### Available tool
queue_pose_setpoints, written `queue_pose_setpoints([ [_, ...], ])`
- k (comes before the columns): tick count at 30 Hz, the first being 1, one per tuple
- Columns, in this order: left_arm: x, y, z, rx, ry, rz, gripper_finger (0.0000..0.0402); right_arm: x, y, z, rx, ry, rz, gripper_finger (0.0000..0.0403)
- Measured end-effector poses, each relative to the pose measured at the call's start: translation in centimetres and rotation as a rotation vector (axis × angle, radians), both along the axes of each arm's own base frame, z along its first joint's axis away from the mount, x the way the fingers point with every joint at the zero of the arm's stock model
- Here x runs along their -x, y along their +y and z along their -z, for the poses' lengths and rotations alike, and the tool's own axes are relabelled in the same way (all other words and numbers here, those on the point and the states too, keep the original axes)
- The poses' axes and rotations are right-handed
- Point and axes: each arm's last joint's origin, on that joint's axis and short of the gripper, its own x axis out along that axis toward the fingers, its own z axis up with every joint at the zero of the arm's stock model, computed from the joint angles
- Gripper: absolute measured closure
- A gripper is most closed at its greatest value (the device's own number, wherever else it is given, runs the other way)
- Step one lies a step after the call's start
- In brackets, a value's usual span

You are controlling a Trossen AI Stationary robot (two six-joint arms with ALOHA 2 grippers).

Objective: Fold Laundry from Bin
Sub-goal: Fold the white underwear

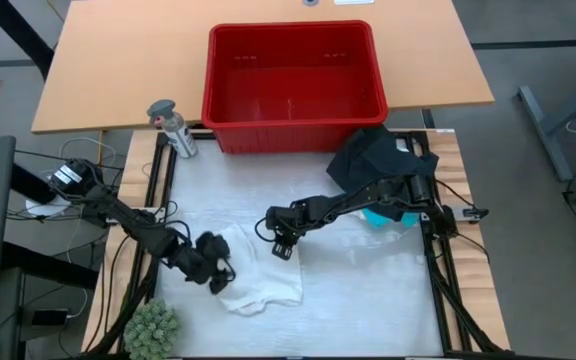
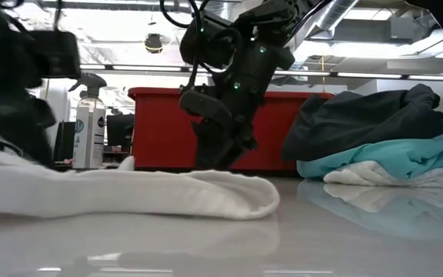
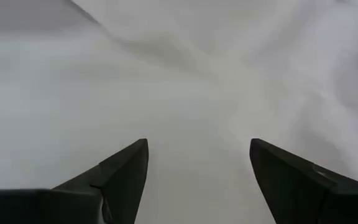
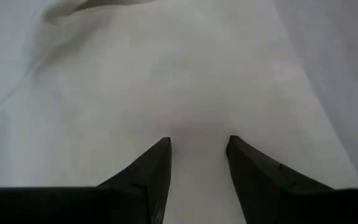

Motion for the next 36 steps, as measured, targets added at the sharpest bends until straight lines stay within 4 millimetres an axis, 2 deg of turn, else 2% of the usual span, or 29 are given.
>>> queue_pose_setpoints([
  [3,0.1,0.9,0.3,-0.162,0.000,-0.053,0.0133,0.0,-0.6,0.0,0.003,0.000,0.014,0.0219],
  [7,0.3,2.2,1.8,-0.315,0.078,-0.080,0.0133,0.2,-1.2,0.1,0.004,0.020,0.026,0.0219],
  [13,0.1,3.5,4.7,-0.340,0.169,-0.121,0.0133,0.9,-1.8,0.4,0.041,0.100,0.023,0.0219],
  [19,-0.3,4.5,5.0,-0.443,0.157,-0.179,0.0133,1.4,-3.8,0.2,0.129,0.147,0.069,0.0219],
  [24,-0.7,5.6,5.1,-0.425,0.168,-0.237,0.0133,1.7,-5.6,-0.3,0.129,0.188,0.119,0.0219],
  [28,-1.3,6.0,4.5,-0.415,0.152,-0.268,0.0133,1.4,-5.9,-2.1,0.164,0.134,0.081,0.0219],
  [32,-1.8,6.4,3.6,-0.455,0.125,-0.285,0.0133,1.4,-6.8,-5.7,0.173,0.023,0.123,0.0219],
  [36,-2.0,7.2,3.5,-0.427,0.138,-0.297,0.0133,1.9,-6.8,-6.5,0.102,0.015,0.088,0.0219],
])
